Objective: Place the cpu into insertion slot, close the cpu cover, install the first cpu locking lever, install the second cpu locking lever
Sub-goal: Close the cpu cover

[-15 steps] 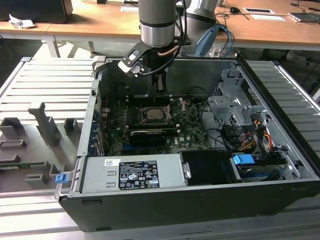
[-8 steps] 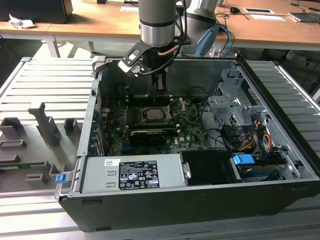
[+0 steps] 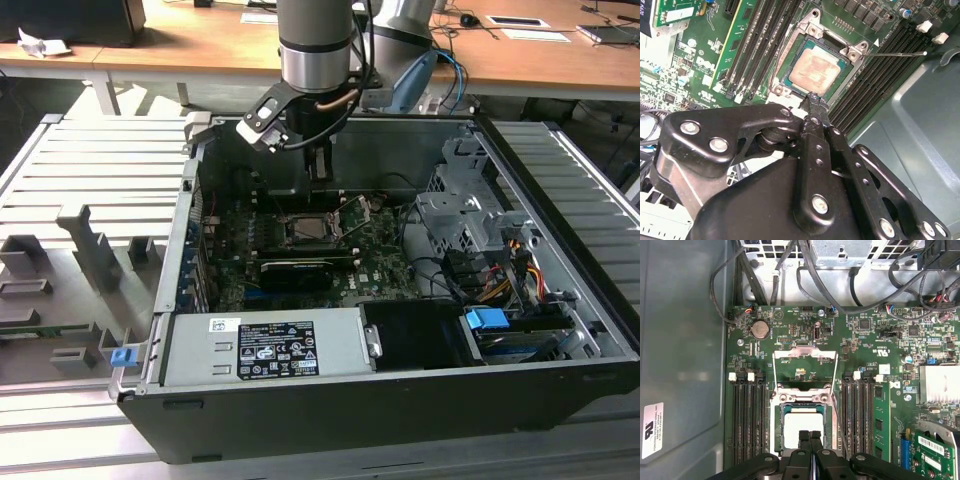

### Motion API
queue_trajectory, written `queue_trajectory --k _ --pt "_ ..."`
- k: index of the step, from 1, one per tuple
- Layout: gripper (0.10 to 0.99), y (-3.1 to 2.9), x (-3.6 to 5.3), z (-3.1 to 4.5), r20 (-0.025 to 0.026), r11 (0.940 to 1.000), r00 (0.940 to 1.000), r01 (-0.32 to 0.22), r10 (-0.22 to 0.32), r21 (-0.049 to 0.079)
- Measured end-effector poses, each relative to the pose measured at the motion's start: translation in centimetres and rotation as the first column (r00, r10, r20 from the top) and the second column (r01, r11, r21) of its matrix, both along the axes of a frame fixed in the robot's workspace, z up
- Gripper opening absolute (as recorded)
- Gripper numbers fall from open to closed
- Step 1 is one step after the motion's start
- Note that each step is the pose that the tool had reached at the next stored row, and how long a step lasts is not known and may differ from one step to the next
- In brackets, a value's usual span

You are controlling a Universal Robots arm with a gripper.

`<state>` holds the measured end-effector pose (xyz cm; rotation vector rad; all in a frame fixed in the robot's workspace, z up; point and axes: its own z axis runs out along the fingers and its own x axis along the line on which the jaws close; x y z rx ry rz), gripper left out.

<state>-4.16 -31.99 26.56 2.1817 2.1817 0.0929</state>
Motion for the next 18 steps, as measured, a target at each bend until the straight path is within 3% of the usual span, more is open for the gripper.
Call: queue_trajectory --k 18 --pt "0.106 0.0 0.17 0.16 0.0 1.0 1.0 0.0 0.0 0.0"
